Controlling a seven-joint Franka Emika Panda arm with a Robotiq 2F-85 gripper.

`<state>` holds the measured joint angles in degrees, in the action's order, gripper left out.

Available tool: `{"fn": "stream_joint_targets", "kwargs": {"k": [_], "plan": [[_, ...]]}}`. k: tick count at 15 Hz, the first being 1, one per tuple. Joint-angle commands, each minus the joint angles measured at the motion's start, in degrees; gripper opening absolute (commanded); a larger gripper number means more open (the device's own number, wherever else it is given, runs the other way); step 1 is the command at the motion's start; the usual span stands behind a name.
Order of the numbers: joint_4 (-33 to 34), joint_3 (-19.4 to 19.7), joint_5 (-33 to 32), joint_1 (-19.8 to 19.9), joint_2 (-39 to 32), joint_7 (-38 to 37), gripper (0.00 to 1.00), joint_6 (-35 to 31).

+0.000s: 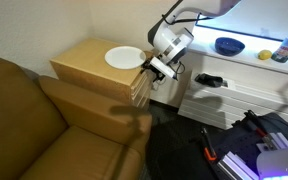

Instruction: Pull the pull out table out

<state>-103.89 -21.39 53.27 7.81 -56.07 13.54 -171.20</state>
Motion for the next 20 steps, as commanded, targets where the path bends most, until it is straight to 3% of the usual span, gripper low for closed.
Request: {"fn": "stream_joint_targets", "kwargs": {"k": [1,2,7,9,11,13,14,17,20], "plan": [[0.0,0.0,0.0,0.0,0.0,0.0,1.0,0.0],[-0.33,3.27,-1.1,-2.91,0.19,-2.6,1.0,-1.33],[2.76,5.29,-1.48,-5.12,-2.19,-1.94,1.0,-2.54],[3.92,2.14,0.35,-2.44,-2.89,0.87,1.0,-3.61],[6.06,-7.45,4.47,5.64,-5.21,7.98,1.0,-5.89],[6.04,-10.7,4.96,9.02,-7.77,11.15,1.0,-6.36],[2.71,-5.63,2.94,4.83,-4.37,6.63,1.0,-5.19],[4.0,-8.98,2.96,8.78,-6.8,9.4,1.0,-5.21],[0.57,-1.8,1.59,3.42,-3.83,3.57,1.0,-4.73]]}}
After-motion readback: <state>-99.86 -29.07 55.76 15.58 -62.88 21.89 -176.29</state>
